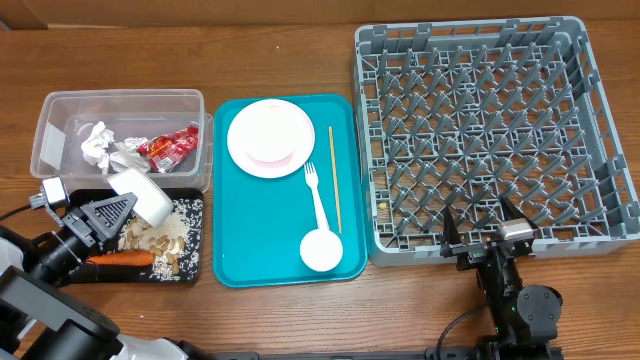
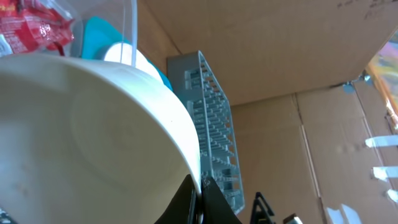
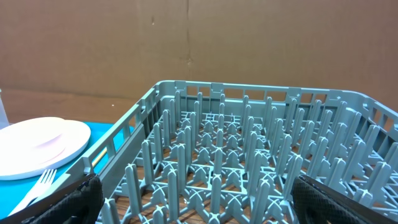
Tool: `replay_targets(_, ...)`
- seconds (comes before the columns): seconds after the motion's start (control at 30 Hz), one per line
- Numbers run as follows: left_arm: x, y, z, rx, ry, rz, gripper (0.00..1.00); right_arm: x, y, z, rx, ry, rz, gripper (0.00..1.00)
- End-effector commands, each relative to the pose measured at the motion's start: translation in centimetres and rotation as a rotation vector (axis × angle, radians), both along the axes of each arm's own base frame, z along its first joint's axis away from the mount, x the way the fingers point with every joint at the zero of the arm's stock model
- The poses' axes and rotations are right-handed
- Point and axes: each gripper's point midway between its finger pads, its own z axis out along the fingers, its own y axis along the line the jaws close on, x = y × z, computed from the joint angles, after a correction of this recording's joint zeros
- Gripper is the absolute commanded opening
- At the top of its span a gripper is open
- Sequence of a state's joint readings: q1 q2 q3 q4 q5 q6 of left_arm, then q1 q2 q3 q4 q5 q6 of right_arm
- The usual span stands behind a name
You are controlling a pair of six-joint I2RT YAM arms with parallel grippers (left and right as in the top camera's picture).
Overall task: Sort waste into correct bins and load items into the dishwasher
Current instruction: 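Hold the bowl inverted over the black tray with the left gripper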
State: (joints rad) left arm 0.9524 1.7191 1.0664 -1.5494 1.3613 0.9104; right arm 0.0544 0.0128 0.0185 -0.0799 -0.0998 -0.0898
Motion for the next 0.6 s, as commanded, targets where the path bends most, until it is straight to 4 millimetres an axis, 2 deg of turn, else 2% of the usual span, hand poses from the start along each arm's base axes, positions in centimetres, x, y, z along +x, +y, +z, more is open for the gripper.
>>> replay_targets(0.0, -0.2, -0.06, 0.71, -0.009, -0.032, 0.011, 0.04, 0.0, 0.11, -0.24, -0.004, -0.002, 0.004, 1.0)
replay_targets(0.07, 0.16, 0.37, 0.61, 0.08, -0.123, 0.009, 0.06, 0.0, 0.11, -0.24, -0.004, -0.002, 0.004, 1.0)
replay_targets(0.17, -0.01, 0.19, 0.4, -0.069, 0.018, 0.028, 0.04, 0.0, 0.11, -0.25, -0.004, -0.002, 0.004, 1.0)
replay_targets(0.23, 0.12, 0.19, 1.05, 0.001, -0.082, 0.026, 0.05, 0.0, 0.11, -0.24, -0.004, -0.002, 0.004, 1.0)
replay_targets(0.3, 0.39, 0.57, 0.6, 0.096, -0.157, 0.015, 0.07, 0.0, 0.11, -0.24, -0.004, -0.002, 0.004, 1.0)
replay_targets(0.4, 0.14, 0.32, 0.41, -0.017, -0.043, 0.023, 0.04, 0.0, 0.11, -0.25, -0.004, -0.002, 0.004, 1.0)
replay_targets(0.5, 0.29, 0.44, 0.54, 0.115, -0.171, 0.005, 0.04, 0.0, 0.11, -0.25, -0.004, -0.002, 0.004, 1.0)
replay_targets(0.57, 0.2, 0.36, 0.37, -0.001, -0.063, 0.021, 0.04, 0.0, 0.11, -0.25, -0.004, -0.002, 0.004, 1.0)
